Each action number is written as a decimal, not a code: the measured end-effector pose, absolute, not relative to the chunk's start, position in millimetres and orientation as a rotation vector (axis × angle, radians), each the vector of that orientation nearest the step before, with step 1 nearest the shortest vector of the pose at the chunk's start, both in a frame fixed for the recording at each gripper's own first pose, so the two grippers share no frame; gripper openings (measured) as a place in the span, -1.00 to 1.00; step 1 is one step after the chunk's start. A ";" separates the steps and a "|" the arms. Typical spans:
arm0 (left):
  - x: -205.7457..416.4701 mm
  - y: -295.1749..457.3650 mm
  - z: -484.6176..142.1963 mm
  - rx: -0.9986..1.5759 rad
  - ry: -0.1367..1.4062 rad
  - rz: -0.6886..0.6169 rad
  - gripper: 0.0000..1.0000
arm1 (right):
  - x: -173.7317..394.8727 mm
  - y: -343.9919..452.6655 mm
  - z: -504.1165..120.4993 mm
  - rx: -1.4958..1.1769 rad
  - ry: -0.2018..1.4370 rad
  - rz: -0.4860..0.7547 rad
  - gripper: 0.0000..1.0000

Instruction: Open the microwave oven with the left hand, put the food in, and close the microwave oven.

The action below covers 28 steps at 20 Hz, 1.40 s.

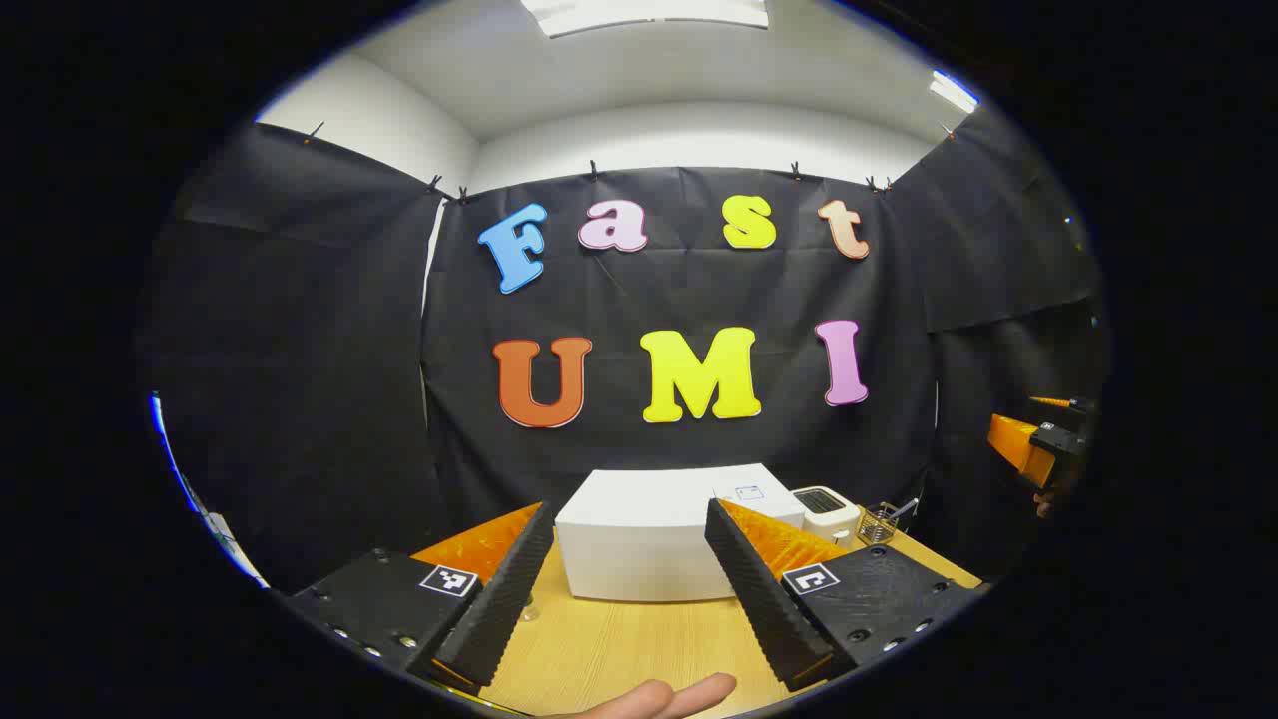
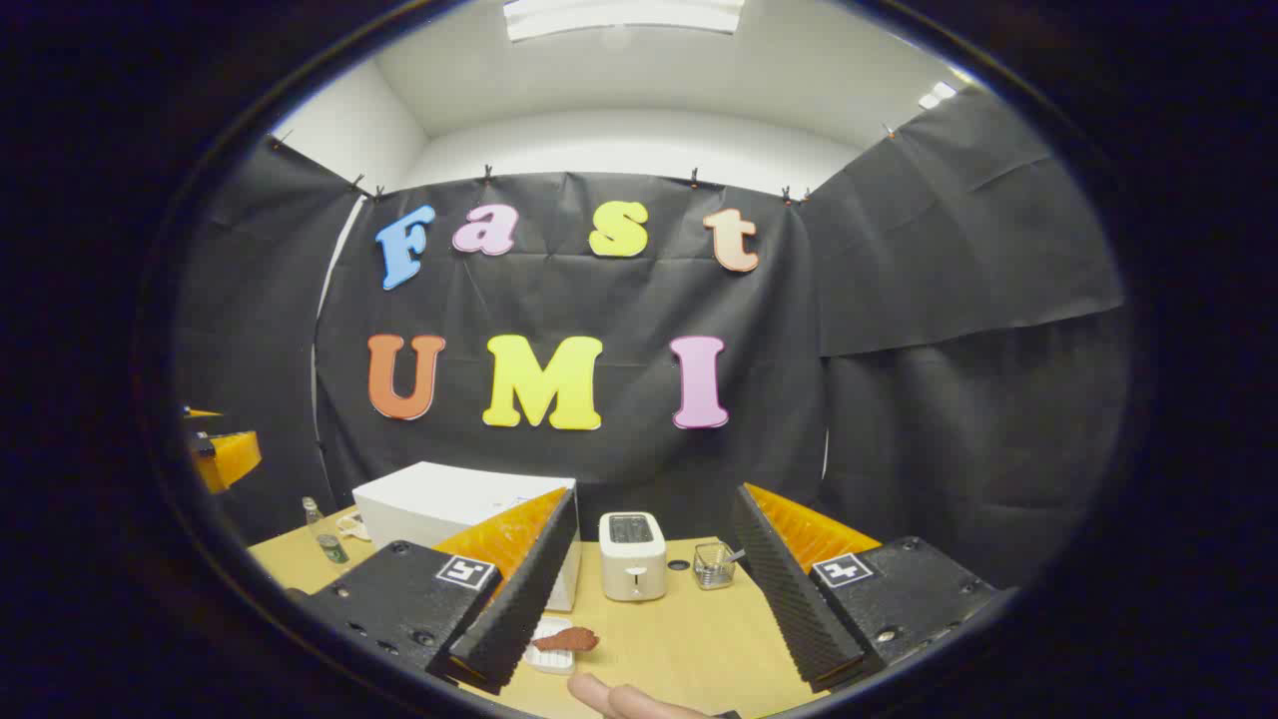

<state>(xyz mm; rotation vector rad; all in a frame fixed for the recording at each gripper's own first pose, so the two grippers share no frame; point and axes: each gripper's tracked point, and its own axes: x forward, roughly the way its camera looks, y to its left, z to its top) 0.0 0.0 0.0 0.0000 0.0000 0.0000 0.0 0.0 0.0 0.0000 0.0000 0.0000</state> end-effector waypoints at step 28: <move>50.9 -33.9 -4.0 -0.018 -0.006 -0.056 0.89 | -8.5 -22.0 14.5 0.008 -0.062 0.025 1.00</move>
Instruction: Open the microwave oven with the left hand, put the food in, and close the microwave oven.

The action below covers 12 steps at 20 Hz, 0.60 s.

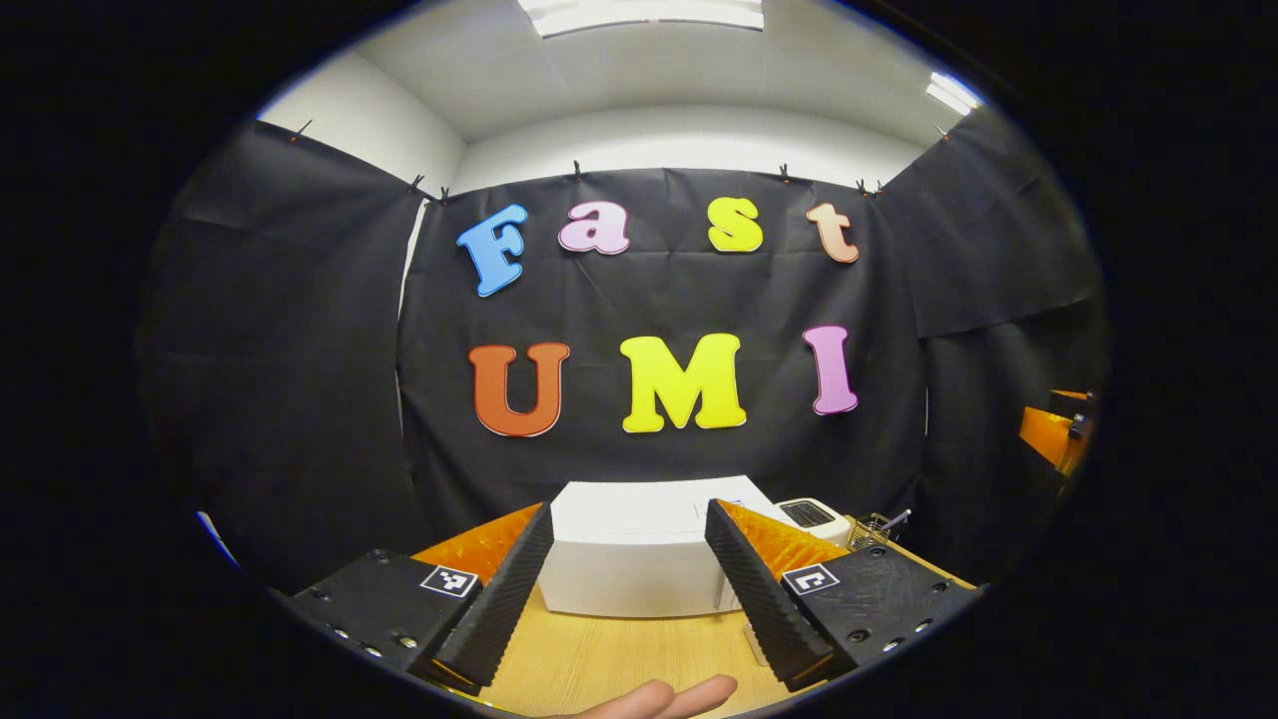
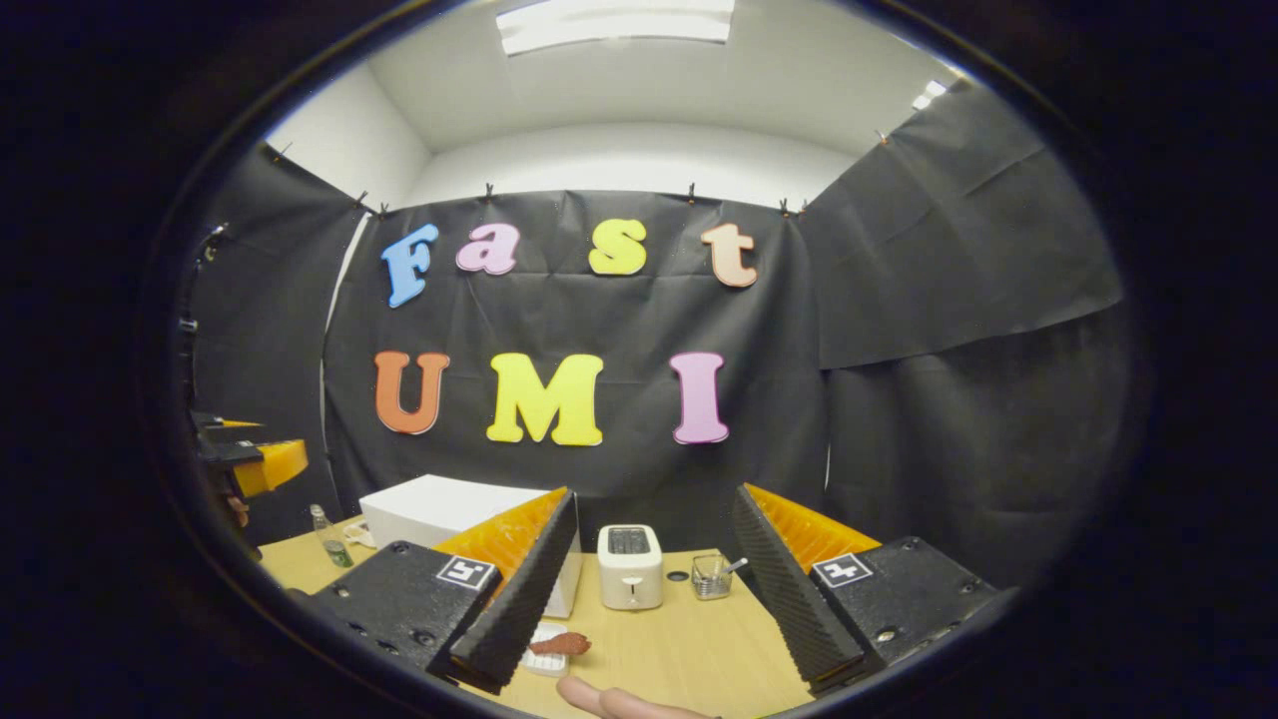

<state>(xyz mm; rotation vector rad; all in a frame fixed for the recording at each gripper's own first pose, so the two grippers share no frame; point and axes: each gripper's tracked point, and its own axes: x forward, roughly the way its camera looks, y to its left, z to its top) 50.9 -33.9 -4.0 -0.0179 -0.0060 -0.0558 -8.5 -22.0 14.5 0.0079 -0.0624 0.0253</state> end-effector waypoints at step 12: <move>168.2 -91.3 -140.3 -0.061 0.121 -0.111 0.89 | 1.5 -60.2 -13.8 0.012 -0.039 0.010 1.00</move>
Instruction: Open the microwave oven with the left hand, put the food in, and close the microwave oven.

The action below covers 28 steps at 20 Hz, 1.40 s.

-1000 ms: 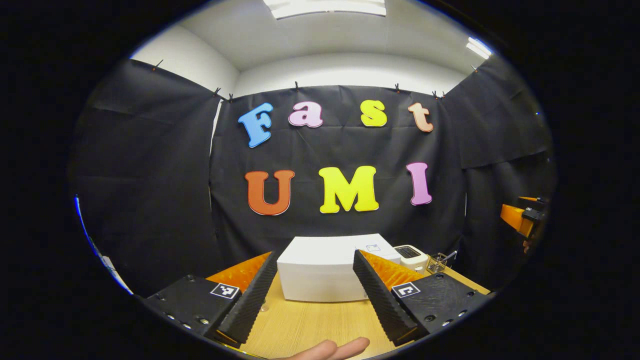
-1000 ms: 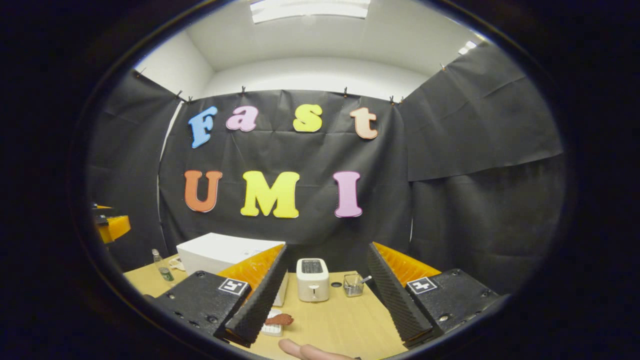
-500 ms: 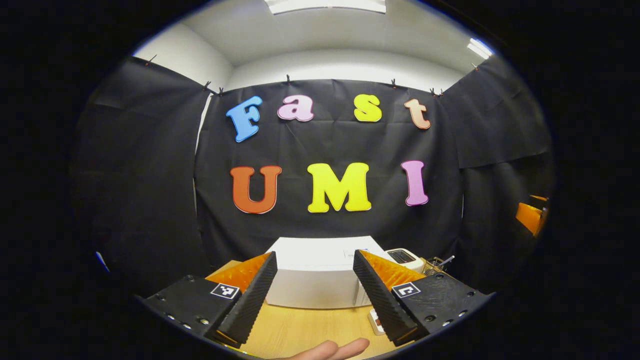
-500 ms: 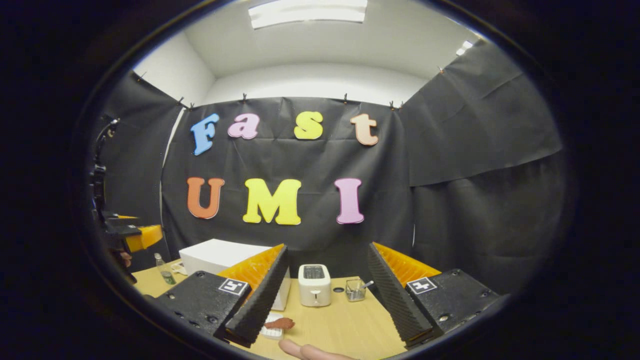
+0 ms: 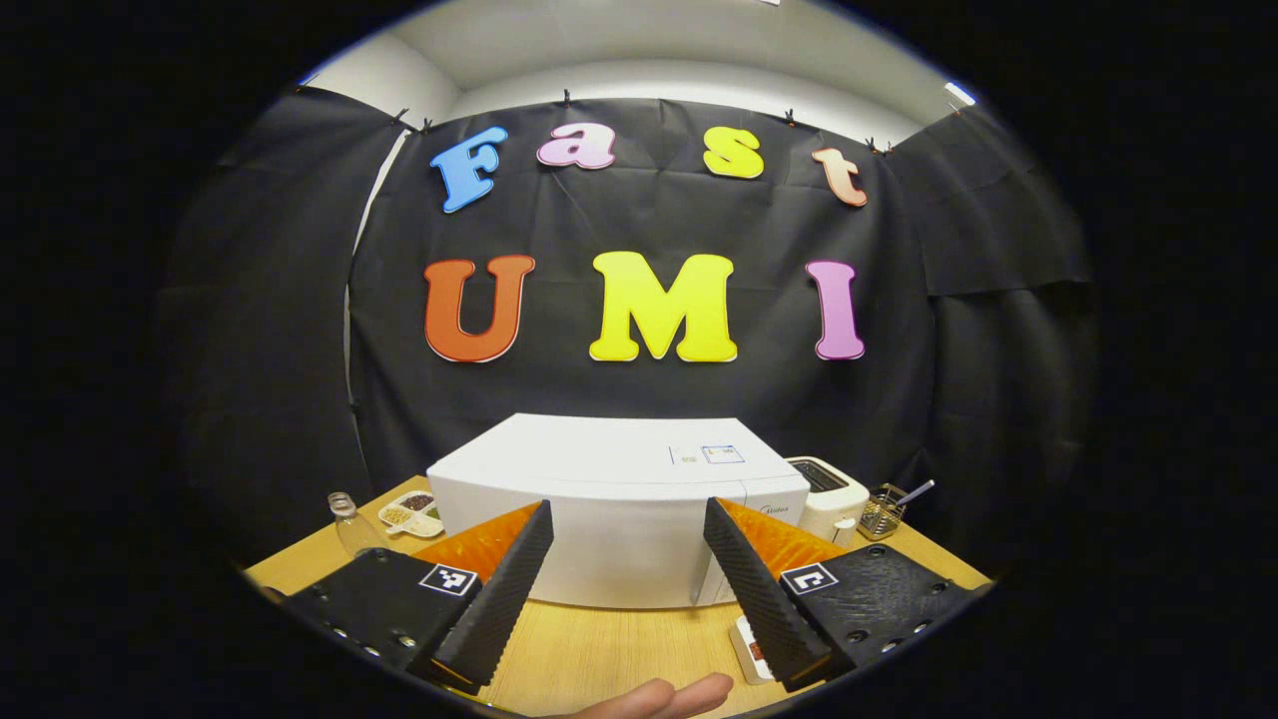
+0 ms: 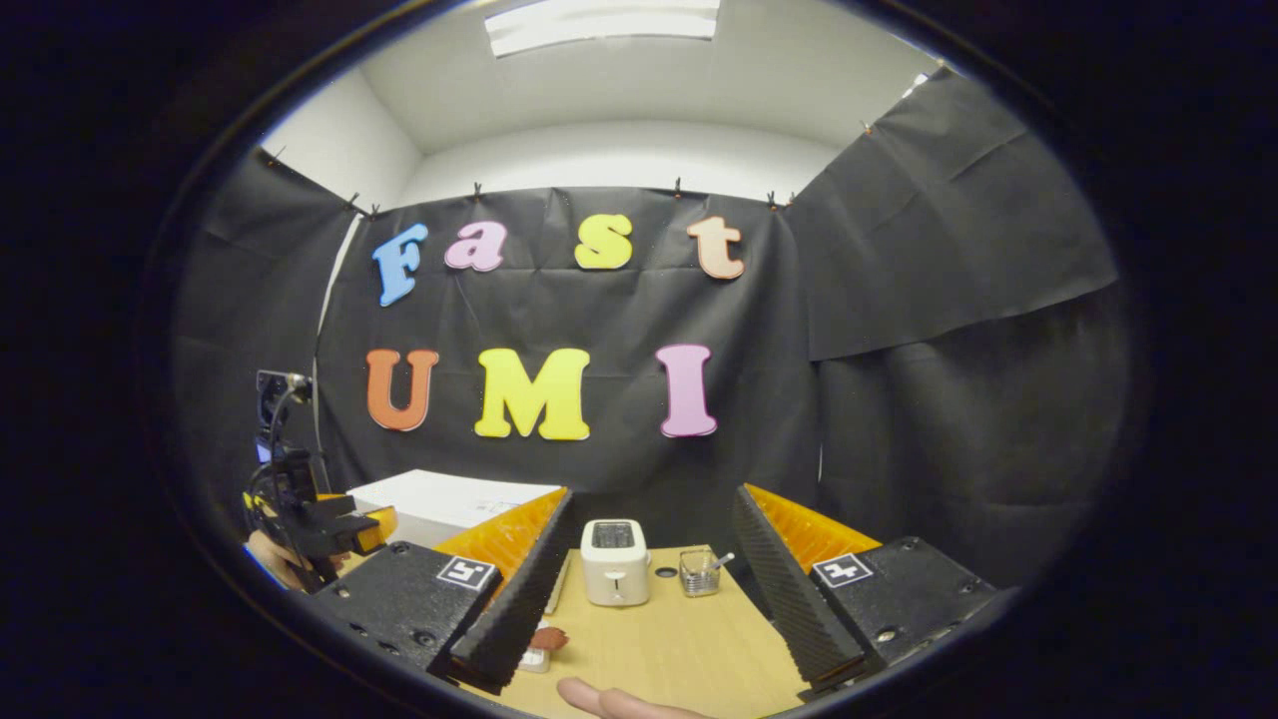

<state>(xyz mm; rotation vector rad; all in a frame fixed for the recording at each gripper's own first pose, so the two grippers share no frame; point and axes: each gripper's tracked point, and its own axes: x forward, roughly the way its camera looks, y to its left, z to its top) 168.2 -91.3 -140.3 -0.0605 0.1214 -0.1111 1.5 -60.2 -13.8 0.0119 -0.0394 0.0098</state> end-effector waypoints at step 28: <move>254.8 -189.4 -285.3 -0.058 0.296 -0.171 -0.82 | 0.9 -77.5 -57.3 -0.087 -0.035 0.095 1.00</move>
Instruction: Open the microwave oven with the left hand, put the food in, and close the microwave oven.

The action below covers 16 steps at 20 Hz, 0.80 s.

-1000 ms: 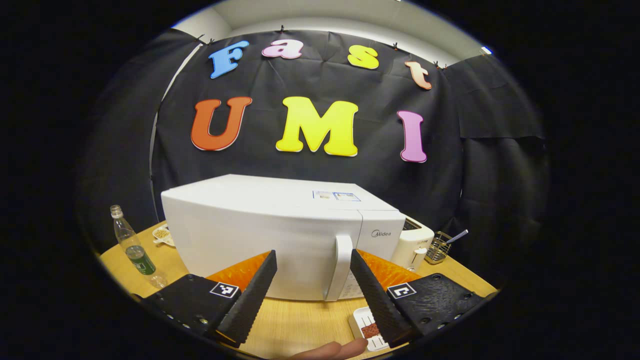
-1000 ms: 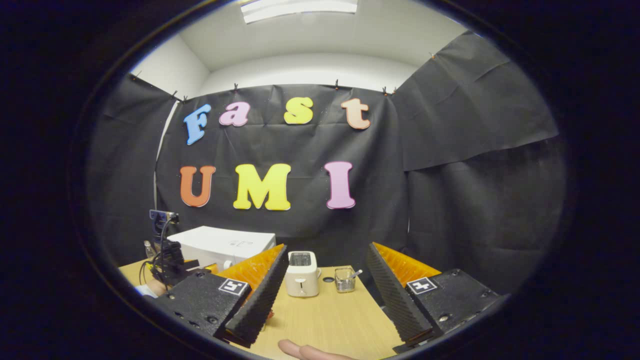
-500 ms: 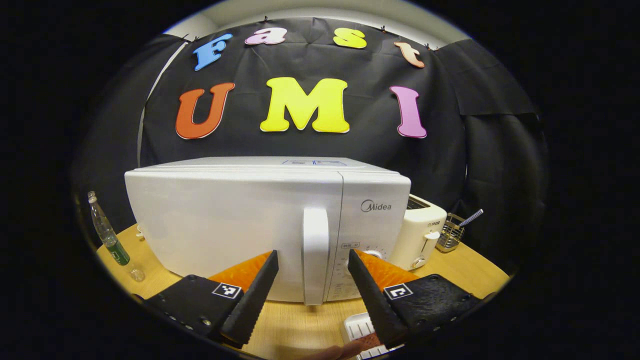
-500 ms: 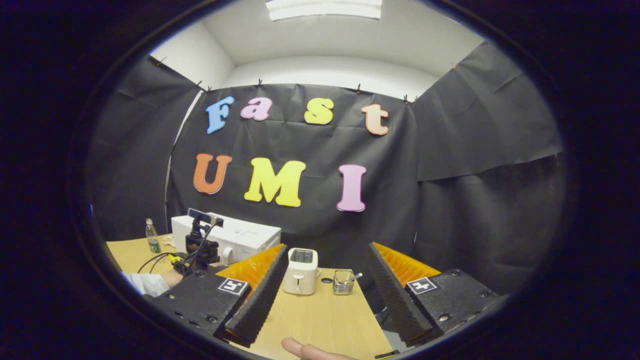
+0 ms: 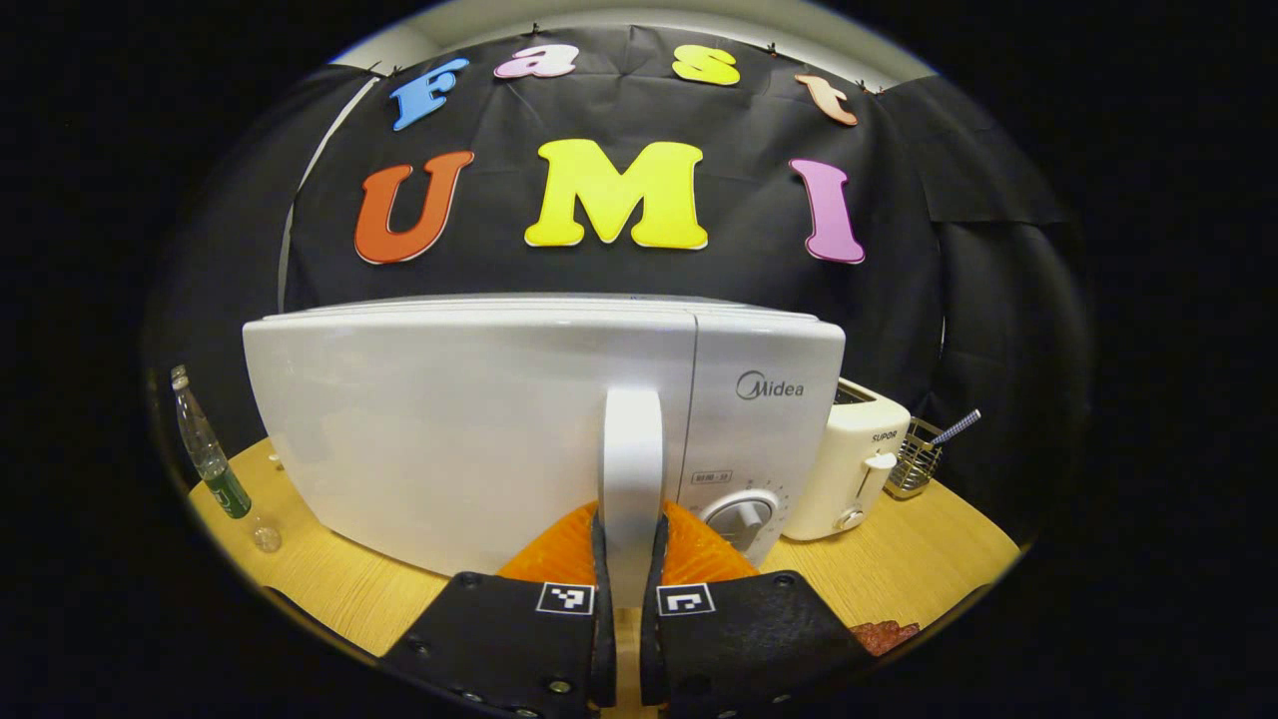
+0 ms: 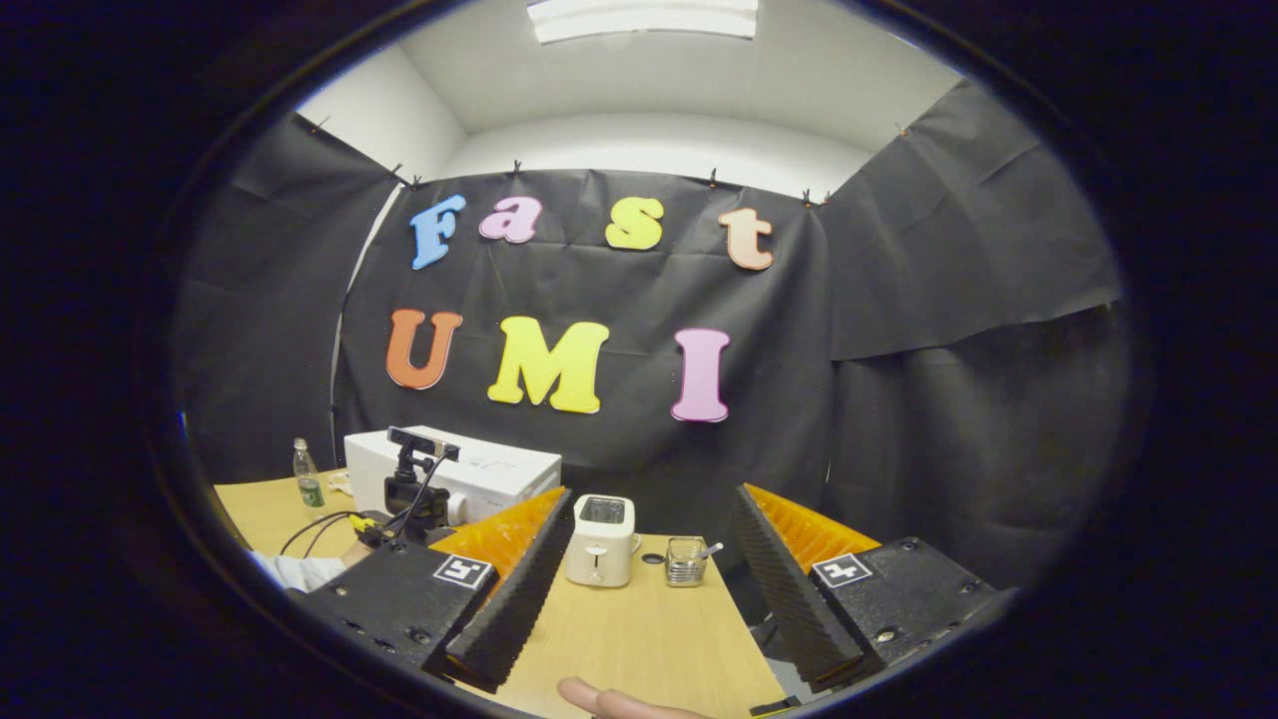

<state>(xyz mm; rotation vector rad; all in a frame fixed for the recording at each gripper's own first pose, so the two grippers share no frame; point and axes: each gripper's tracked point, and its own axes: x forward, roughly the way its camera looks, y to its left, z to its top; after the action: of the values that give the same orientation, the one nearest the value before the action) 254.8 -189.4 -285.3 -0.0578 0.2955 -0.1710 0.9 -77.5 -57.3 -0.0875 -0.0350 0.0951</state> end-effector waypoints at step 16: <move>171.4 -158.8 -278.0 -0.087 0.251 -0.287 -0.88 | -18.0 -64.1 -61.6 -0.055 0.004 0.099 1.00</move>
<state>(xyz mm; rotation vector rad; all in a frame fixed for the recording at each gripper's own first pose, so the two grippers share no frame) 171.4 -158.8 -278.0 -0.0870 0.2506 -0.2870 -18.0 -64.1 -61.6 -0.0547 0.0037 0.0987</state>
